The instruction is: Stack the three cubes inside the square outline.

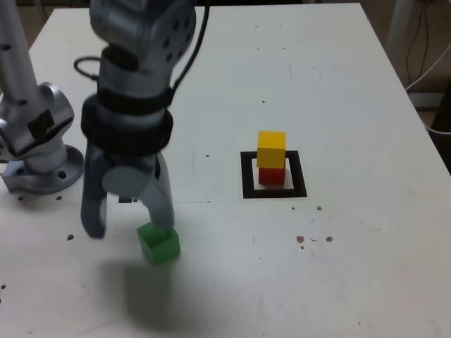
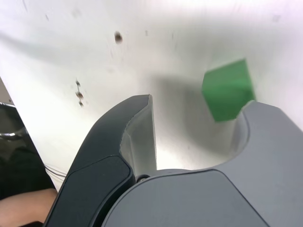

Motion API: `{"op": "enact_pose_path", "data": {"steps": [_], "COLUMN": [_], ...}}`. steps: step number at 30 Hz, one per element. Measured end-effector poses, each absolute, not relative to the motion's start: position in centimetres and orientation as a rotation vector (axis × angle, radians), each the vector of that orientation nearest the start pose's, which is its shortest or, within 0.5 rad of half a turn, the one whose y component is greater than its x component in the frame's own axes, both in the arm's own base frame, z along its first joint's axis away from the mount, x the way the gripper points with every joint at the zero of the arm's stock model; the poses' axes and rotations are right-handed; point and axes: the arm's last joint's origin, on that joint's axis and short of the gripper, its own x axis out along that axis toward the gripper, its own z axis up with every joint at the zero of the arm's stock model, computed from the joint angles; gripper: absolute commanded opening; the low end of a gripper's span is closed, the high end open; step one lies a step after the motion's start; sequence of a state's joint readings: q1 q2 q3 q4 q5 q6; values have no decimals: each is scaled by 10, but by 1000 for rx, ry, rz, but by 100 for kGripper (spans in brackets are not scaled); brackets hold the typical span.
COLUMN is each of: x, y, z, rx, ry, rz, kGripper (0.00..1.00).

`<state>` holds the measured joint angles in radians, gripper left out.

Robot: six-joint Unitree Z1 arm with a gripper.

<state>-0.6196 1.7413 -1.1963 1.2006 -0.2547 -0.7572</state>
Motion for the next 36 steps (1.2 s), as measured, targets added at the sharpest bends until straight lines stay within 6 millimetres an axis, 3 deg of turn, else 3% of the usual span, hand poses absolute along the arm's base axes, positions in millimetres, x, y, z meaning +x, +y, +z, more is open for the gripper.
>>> {"op": "enact_pose_path", "data": {"steps": [8,26,36], "x": [216,223,233], "y": [-170,-155,-155], "z": [247,216,203], "rx": [-183,-179,-171], "ry": [1848,1821,1828], "rz": [83,128,131], "kGripper": [99,98,75]}}
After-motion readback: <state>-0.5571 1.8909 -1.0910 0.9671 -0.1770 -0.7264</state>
